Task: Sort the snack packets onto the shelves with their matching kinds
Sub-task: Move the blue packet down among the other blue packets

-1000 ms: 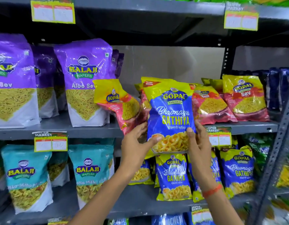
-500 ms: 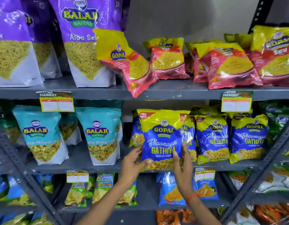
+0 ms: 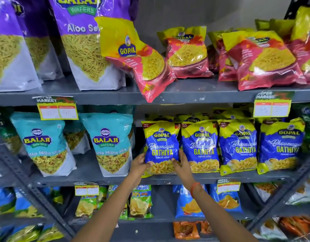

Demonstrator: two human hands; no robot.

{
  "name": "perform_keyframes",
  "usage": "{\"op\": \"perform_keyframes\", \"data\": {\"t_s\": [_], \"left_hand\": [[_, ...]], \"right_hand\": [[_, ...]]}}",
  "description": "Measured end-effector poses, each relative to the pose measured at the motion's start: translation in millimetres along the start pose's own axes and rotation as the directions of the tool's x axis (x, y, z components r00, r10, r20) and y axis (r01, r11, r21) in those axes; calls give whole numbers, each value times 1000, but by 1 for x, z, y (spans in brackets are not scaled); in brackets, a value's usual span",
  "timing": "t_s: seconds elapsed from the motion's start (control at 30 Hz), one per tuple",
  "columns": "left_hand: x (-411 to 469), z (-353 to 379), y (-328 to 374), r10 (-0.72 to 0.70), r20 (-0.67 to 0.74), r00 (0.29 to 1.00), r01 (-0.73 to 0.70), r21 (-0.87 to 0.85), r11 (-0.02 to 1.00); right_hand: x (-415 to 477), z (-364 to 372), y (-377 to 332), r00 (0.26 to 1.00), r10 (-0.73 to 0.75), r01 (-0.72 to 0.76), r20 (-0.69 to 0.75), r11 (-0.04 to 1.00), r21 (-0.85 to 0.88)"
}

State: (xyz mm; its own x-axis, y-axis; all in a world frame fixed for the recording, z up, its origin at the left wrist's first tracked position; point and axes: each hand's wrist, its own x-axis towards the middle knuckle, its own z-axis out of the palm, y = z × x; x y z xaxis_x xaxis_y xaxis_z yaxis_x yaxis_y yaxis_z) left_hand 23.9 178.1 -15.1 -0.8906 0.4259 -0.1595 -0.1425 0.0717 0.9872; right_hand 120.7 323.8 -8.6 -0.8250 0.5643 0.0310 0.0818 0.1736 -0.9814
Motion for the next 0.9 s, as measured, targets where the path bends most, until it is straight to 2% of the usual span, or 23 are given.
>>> {"op": "perform_keyframes", "data": {"t_s": [0.1,0.3,0.63,0.9], "left_hand": [[12,2,-5,-20,5,1000,20,5,1000],[28,2,-13,-31,-17,999,31,-15,999],[35,4,-13,-18,-76,997,24,80,997],[21,14,-11,30,-150,988,-6,163,987]], "right_hand": [[11,1,5,1000,15,-15,12,999,-40],[20,2,11,998,63,-63,28,998,2],[32,11,14,991,127,-124,40,990,-70],[27,14,16,987,159,-159,27,987,5]]}}
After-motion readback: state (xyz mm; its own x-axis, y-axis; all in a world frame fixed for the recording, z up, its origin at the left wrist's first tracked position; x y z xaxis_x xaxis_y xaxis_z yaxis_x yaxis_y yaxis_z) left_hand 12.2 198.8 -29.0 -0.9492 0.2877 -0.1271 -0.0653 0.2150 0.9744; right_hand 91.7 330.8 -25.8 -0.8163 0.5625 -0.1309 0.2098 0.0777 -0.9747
